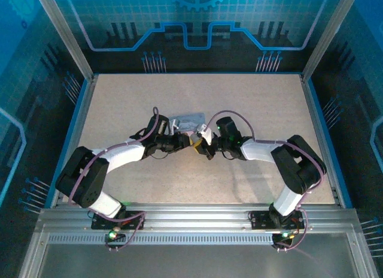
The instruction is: Unlock a padlock with a key
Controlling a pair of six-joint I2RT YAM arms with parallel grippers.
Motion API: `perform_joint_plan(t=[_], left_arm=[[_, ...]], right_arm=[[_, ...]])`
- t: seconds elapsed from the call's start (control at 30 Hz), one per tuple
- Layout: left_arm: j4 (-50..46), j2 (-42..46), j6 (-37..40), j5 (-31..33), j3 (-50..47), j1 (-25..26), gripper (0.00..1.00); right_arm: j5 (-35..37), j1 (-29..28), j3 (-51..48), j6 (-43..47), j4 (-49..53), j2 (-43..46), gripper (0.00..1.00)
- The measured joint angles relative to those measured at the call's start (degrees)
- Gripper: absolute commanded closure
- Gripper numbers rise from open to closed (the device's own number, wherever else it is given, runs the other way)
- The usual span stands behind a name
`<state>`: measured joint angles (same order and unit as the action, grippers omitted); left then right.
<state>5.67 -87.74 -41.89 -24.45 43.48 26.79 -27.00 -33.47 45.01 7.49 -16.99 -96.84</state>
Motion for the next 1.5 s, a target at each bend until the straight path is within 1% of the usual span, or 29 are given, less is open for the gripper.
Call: perform_joint_plan(t=[0.27, 0.43, 0.5, 0.6, 0.77, 1.0, 1.03, 1.07, 1.1, 1.2, 1.27, 1.37, 1.5], left_arm=[[0.6, -1.2, 0.0, 0.5, 0.4, -0.1, 0.78], [1.7, -3.6, 0.2, 0.3, 1.6, -0.1, 0.77], [2.7, -5.1, 0.2, 0.0, 2.1, -0.1, 0.76], [4.0, -7.8, 0.2, -0.5, 2.9, -0.1, 0.72], [5.8, -12.2, -0.1, -0.9, 3.8, 0.0, 0.6], [7.0, -12.9, -0.4, -0.9, 3.8, 0.1, 0.29], [7.1, -12.5, -0.5, -0.8, 3.7, 0.1, 0.21], [7.1, -11.5, -0.3, -0.8, 3.1, -0.1, 0.16], [6.9, -9.9, -0.6, -0.7, 2.1, -0.4, 0.14], [6.6, -4.3, -1.7, -0.6, -1.2, -1.7, 0.12], [6.7, -0.1, -2.4, -0.5, -3.7, -3.1, 0.13], [7.6, 3.1, -4.2, -0.3, -6.1, -4.1, 0.16], [12.2, 4.5, -8.4, -0.3, -10.1, -4.1, 0.22]], right_arm=[[1.5, -0.2, 0.9, -1.7, 0.9, -0.7, 1.0], [4.0, -0.3, 0.8, -3.8, 1.4, -0.7, 1.0], [5.2, -0.2, 0.7, -4.9, 1.6, -0.8, 1.0], [6.9, -0.2, 0.7, -6.7, 2.1, -1.6, 1.0], [7.5, -0.2, 0.7, -9.6, 2.4, -4.1, 1.0], [7.0, -0.4, 1.4, -12.1, 3.9, -4.8, 1.0], [6.8, -0.4, 1.5, -12.5, 4.1, -4.8, 1.0], [6.5, -0.3, 1.6, -13.0, 4.1, -4.8, 1.0], [6.1, -0.3, 1.6, -13.7, 4.2, -4.8, 1.0], [5.1, -0.3, 1.6, -15.7, 4.6, -4.8, 1.0], [4.2, -0.3, 1.6, -17.7, 5.0, -4.8, 1.0], [2.9, -0.3, 1.9, -20.8, 5.5, -4.8, 1.0], [1.6, -0.3, 2.5, -25.8, 5.7, -4.8, 1.0]])
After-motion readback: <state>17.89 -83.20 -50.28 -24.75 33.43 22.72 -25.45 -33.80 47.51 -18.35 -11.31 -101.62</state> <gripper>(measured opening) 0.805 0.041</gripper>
